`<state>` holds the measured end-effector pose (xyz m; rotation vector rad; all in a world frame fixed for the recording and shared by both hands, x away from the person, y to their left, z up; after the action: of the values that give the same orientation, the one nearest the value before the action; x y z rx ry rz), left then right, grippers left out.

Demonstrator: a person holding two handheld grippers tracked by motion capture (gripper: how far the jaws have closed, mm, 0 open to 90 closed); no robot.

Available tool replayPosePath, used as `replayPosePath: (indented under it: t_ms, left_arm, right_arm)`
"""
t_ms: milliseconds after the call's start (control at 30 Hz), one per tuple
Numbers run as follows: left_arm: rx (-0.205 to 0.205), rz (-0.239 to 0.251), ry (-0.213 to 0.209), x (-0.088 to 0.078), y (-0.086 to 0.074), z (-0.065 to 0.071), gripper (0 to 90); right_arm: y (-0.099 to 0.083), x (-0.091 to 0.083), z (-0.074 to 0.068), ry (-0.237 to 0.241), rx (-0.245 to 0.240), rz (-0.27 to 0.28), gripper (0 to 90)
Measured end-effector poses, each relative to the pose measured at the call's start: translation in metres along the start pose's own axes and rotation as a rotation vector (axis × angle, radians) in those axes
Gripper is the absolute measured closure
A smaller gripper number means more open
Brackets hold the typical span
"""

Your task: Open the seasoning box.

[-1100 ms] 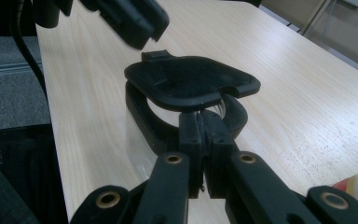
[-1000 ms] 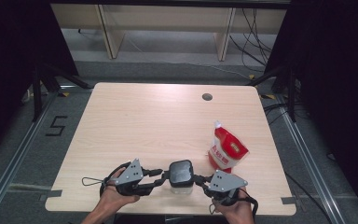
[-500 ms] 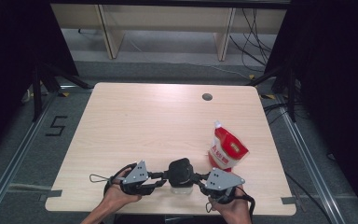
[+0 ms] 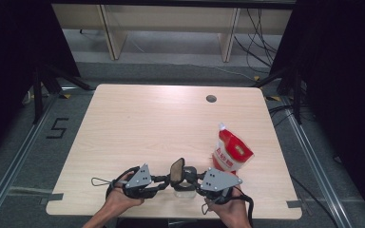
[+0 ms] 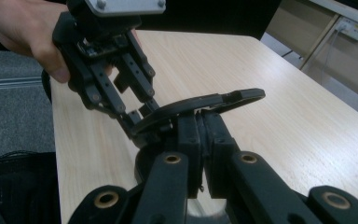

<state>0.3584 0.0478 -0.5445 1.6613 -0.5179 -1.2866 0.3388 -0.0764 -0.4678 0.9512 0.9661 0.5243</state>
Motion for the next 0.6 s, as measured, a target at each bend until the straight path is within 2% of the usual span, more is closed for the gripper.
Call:
replayPosePath:
  t_ms: [300,400,600]
  left_arm:
    - [0.002,-0.016,0.021,0.0,0.0,0.0,73.2]
    - [0.001,-0.02,0.024,-0.001,0.0,0.0,73.3]
    - [-0.004,-0.023,0.027,-0.001,0.0,0.0,73.4]
  right_arm:
    - [0.022,0.018,-0.009,0.032,-0.029,0.016,88.7]
    - [0.027,0.025,-0.014,0.04,-0.049,-0.003,88.7]
    - [0.029,0.029,-0.015,0.047,-0.048,-0.005,88.7]
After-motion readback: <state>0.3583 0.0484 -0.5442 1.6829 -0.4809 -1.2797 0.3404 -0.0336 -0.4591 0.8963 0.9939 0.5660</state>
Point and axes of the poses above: each handheld gripper's, and its own axes: x roughly forward along the jaws, y roughly out of its top, z roughly to its right, the point moved 9 cm from there along x, roughly forward along the jaws, and after that the axes turned 2 degrees about -z, right-handed, at the moved point
